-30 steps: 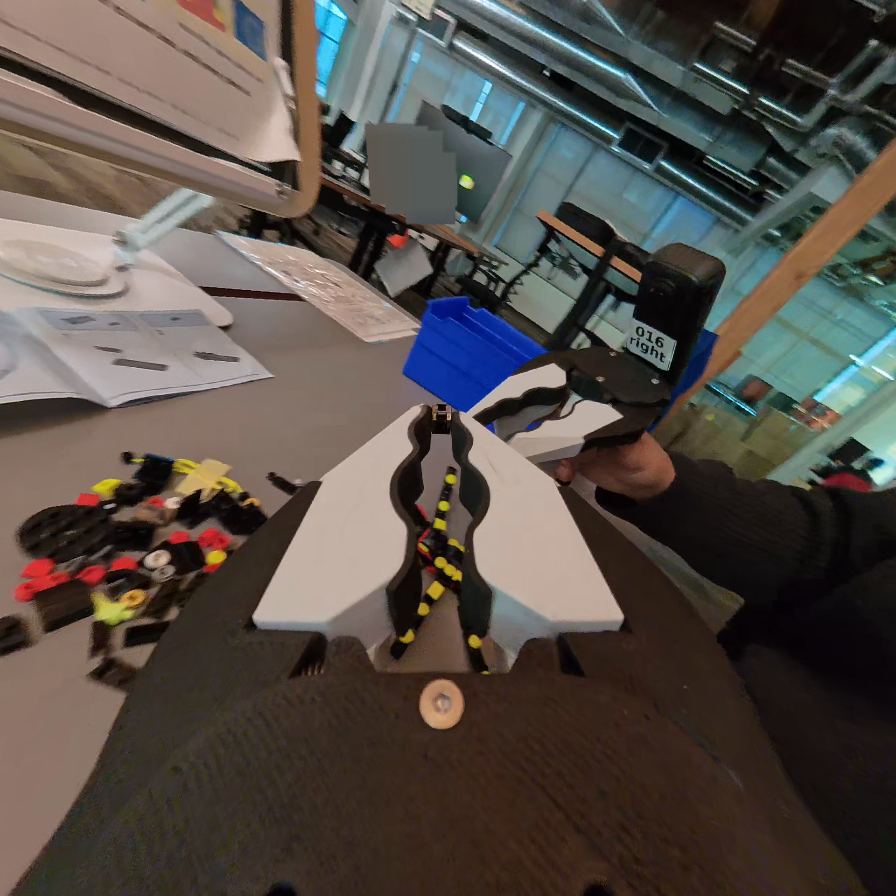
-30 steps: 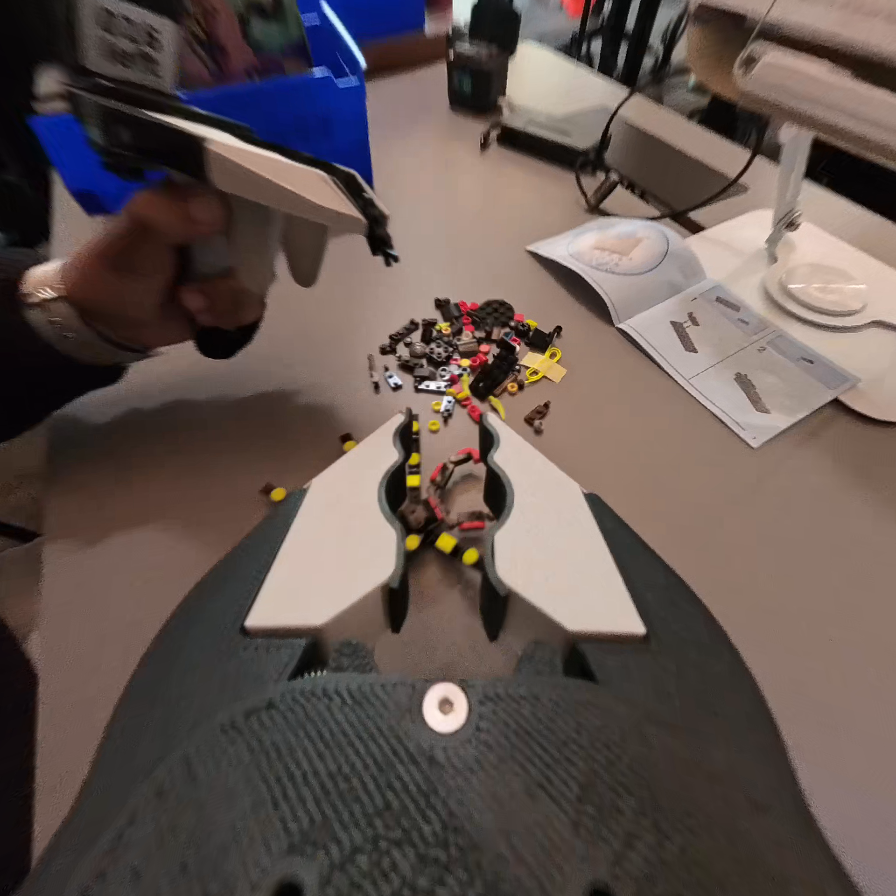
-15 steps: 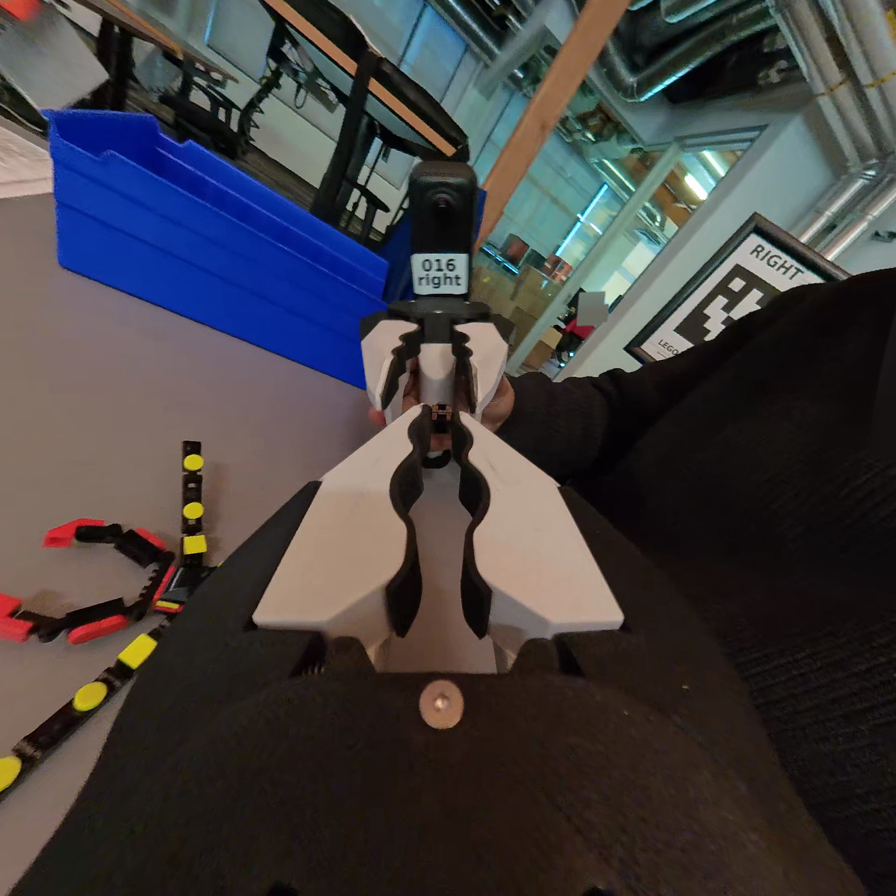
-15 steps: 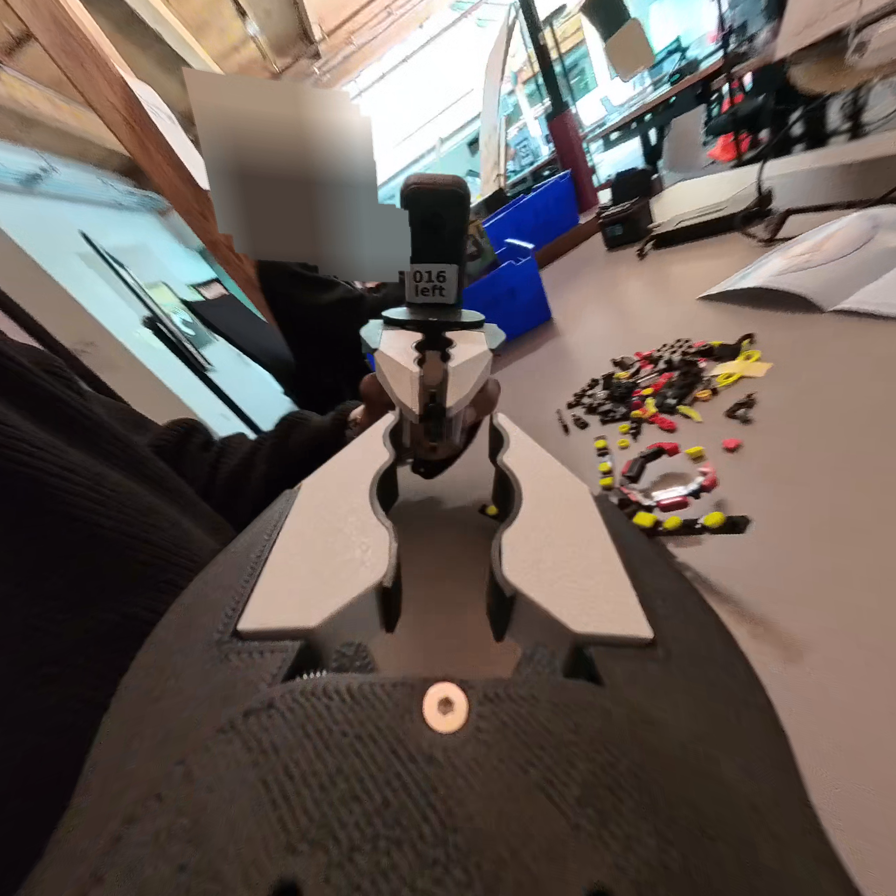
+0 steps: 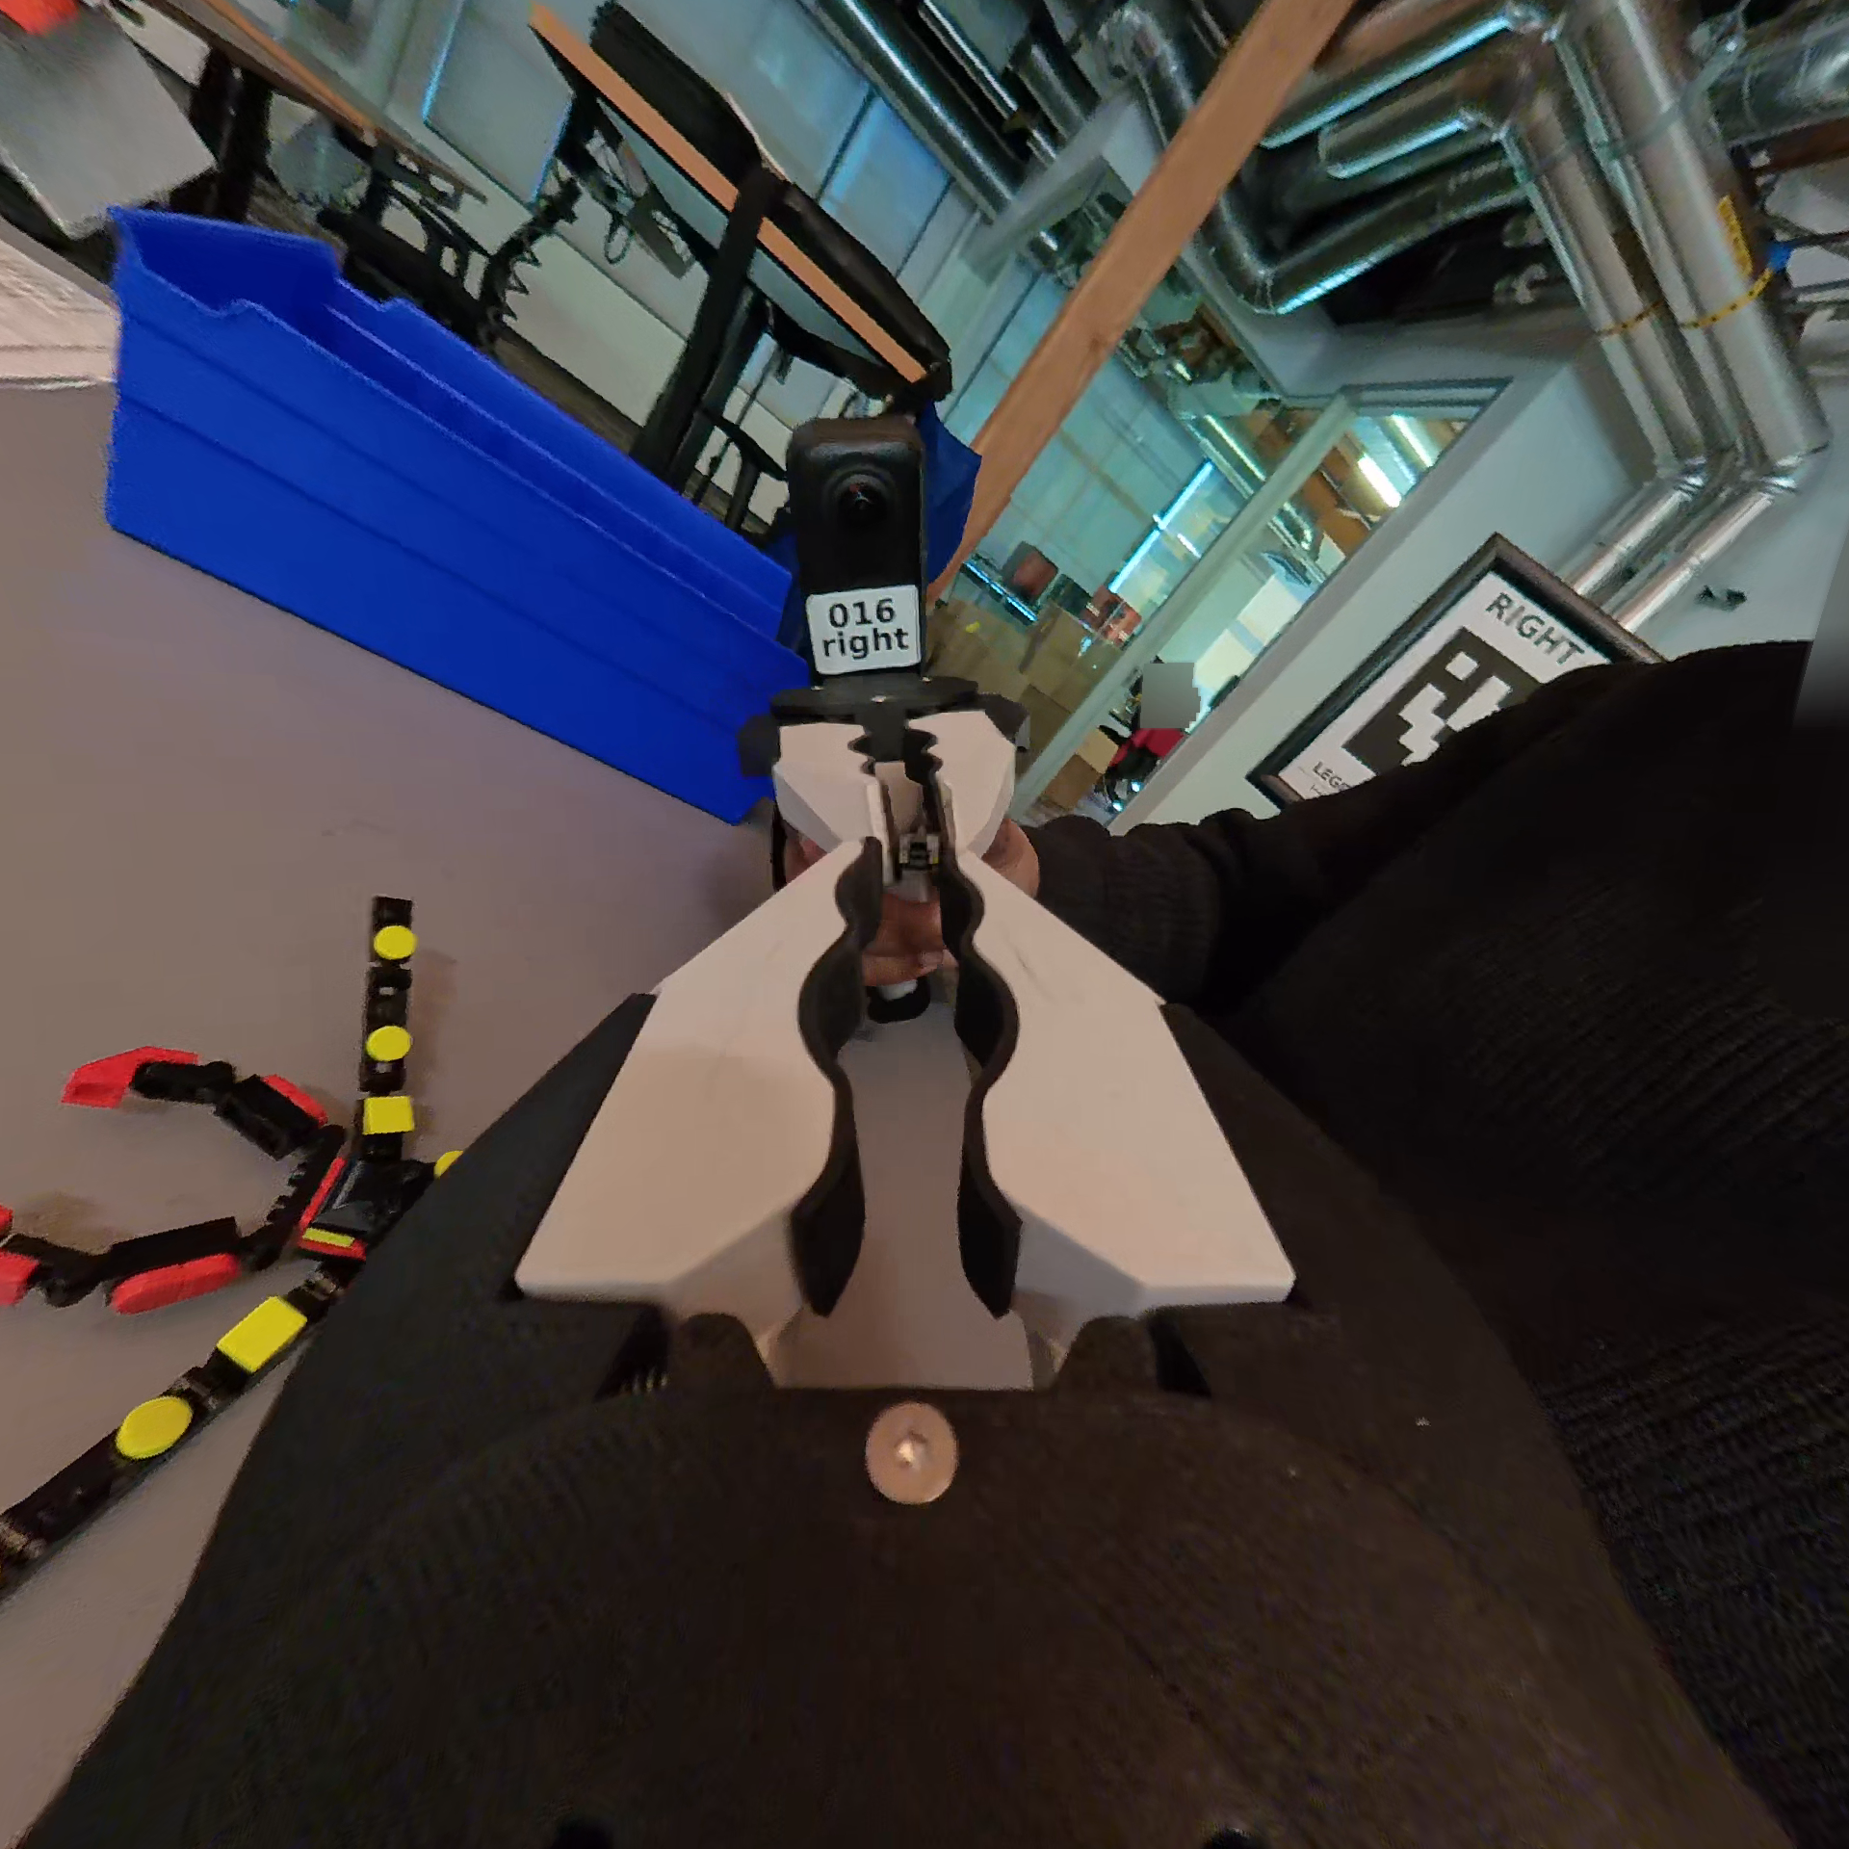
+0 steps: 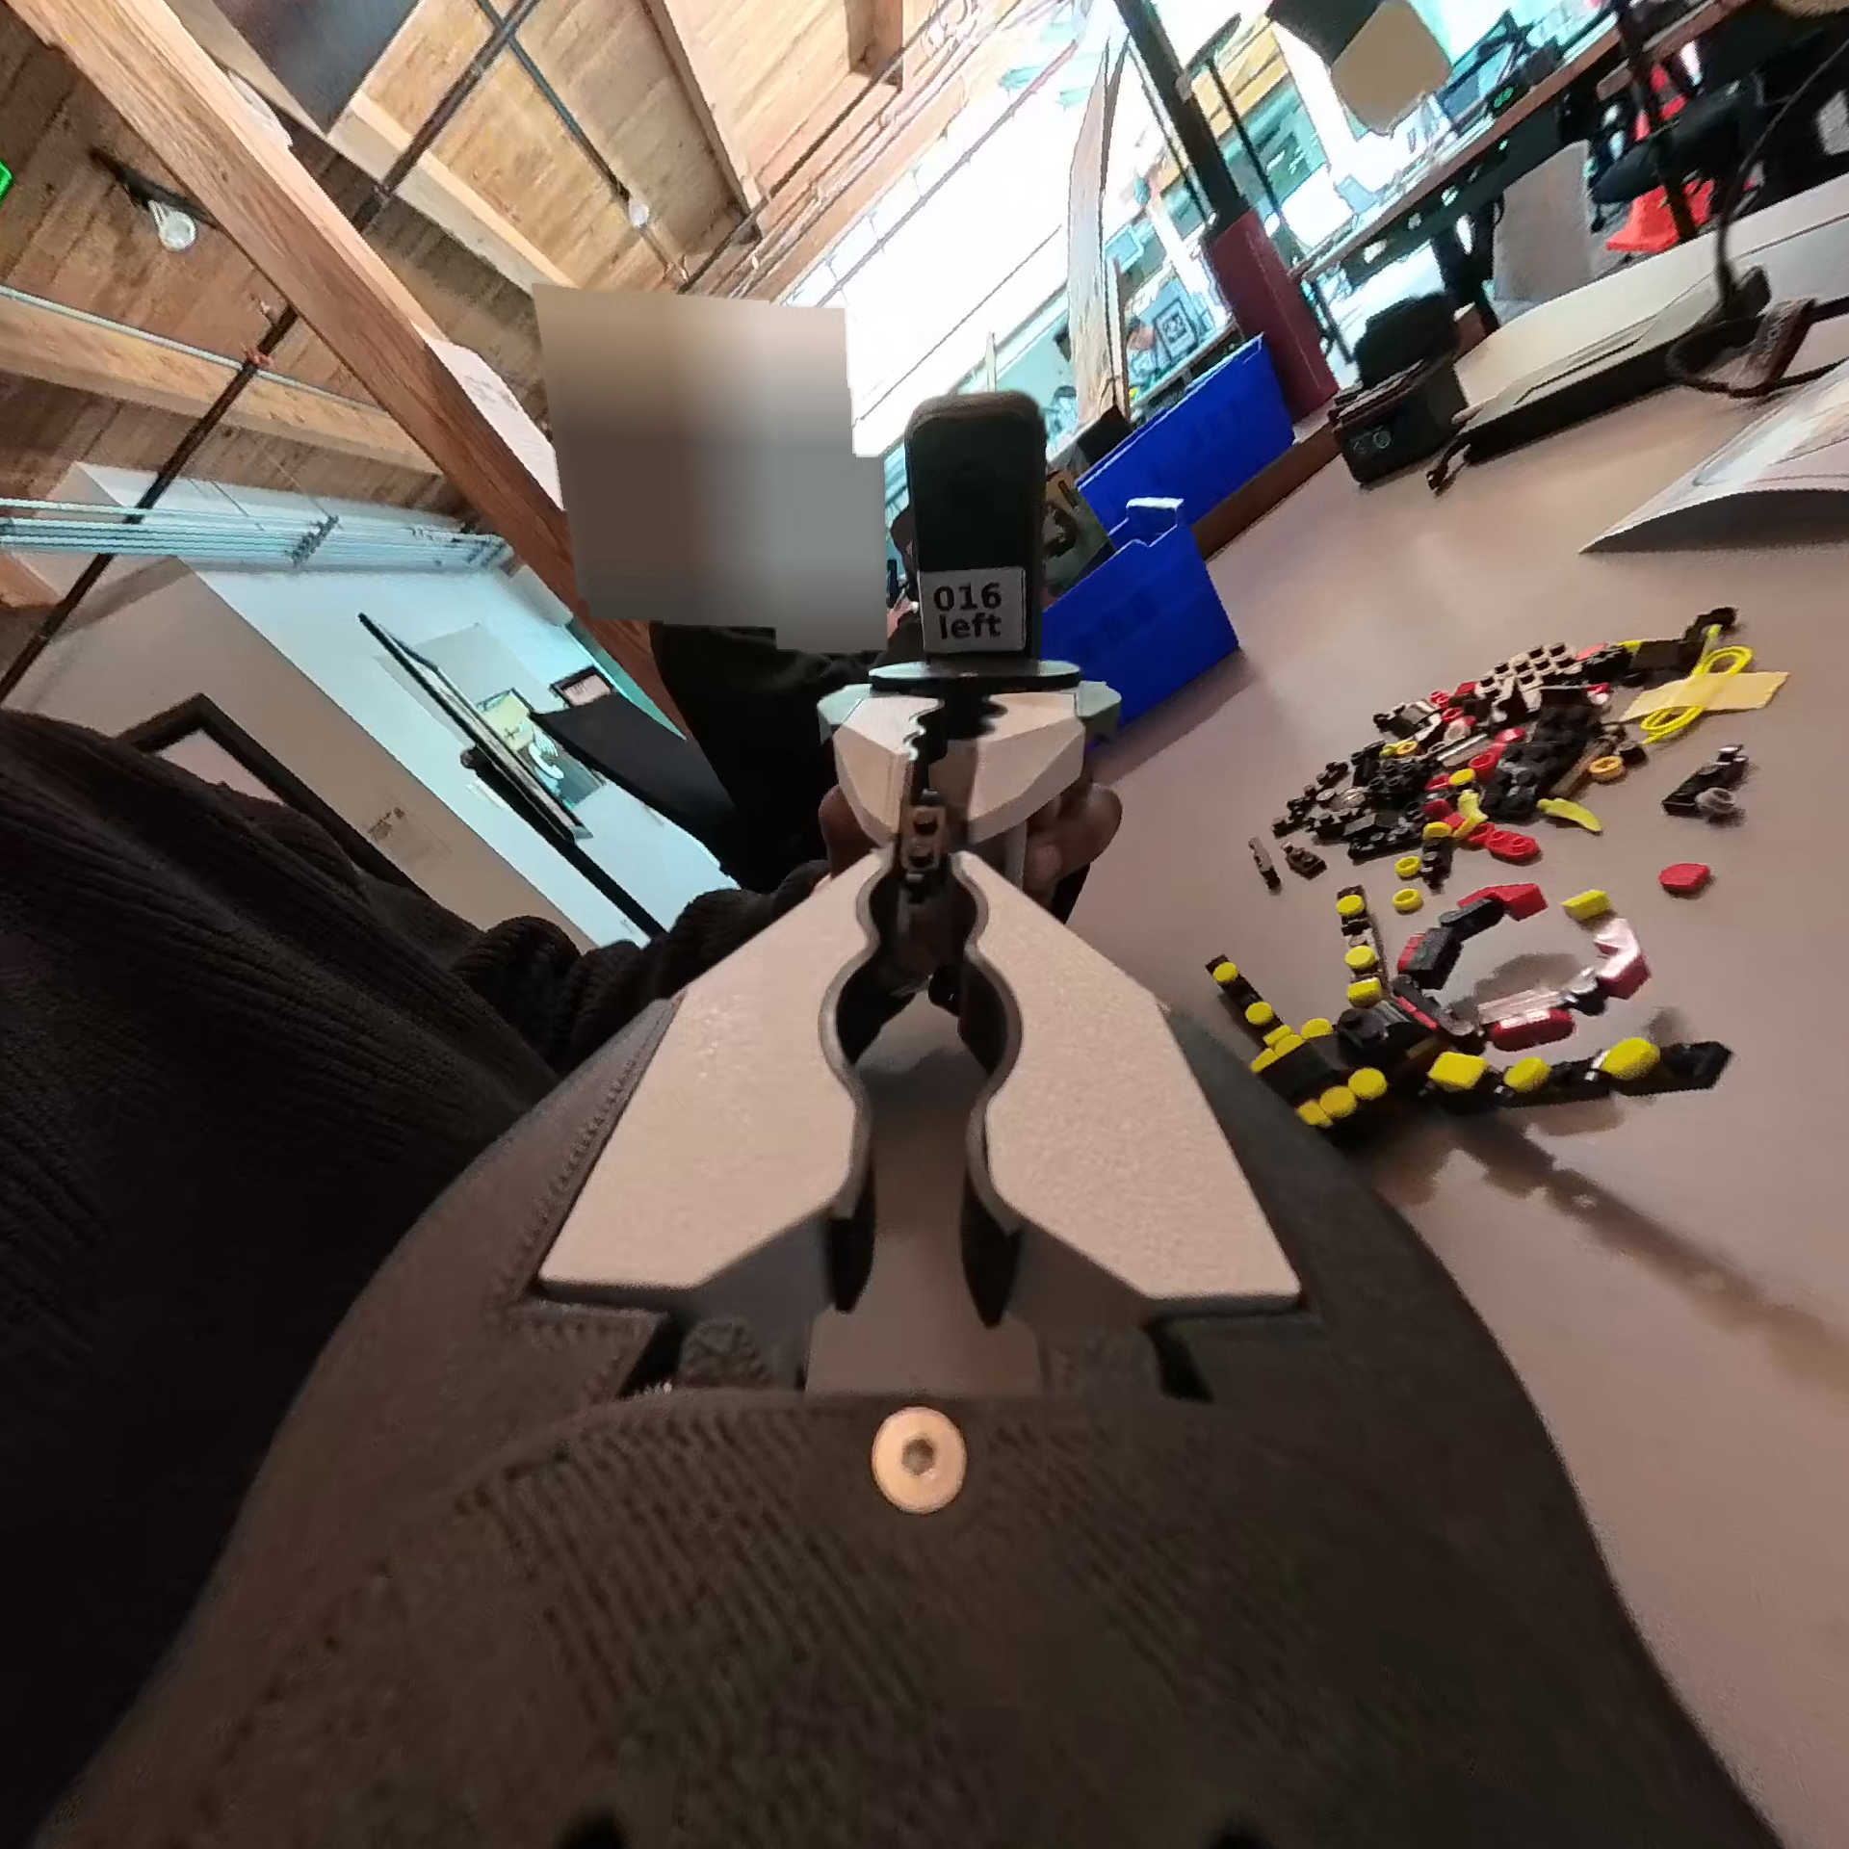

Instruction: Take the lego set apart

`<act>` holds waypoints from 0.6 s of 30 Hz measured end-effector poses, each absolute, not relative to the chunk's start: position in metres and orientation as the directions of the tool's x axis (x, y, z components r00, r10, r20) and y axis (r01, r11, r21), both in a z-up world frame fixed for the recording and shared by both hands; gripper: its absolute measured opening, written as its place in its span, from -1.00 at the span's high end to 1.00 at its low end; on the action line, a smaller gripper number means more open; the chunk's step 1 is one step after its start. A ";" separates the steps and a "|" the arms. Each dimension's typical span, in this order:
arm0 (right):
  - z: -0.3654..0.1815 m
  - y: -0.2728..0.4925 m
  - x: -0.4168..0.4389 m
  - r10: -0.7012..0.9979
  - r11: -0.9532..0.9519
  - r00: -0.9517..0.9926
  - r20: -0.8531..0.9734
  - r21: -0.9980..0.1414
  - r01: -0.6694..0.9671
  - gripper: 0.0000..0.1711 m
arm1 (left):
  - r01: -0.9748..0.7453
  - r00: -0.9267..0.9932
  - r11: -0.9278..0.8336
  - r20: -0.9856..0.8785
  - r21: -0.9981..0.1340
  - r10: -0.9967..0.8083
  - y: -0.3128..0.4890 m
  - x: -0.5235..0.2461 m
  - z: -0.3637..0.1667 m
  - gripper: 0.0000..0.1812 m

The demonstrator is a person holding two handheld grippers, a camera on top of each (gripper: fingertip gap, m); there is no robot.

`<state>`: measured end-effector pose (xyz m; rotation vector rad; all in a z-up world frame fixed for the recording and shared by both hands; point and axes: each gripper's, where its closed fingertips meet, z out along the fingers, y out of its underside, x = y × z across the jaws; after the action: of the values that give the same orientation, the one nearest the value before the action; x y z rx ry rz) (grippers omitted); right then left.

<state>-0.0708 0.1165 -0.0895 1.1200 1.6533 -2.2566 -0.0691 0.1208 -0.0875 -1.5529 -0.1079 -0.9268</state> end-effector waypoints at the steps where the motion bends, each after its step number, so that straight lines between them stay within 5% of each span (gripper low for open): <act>1: -0.087 0.119 -0.071 0.303 -0.409 -0.715 -0.630 -0.763 0.500 0.92 | 0.564 0.679 -0.227 0.602 -0.794 -0.421 0.121 -0.072 -0.088 0.87; 18: -0.083 0.124 -0.075 0.345 -0.430 -0.723 -0.599 -0.785 0.446 0.93 | 0.636 0.608 -0.223 0.658 -0.739 -0.445 0.126 -0.068 -0.082 0.88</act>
<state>-0.0748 0.1242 -0.0830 1.1412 1.6399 -2.3376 -0.0679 0.1259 -0.0820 -1.4927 -0.1698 -1.0045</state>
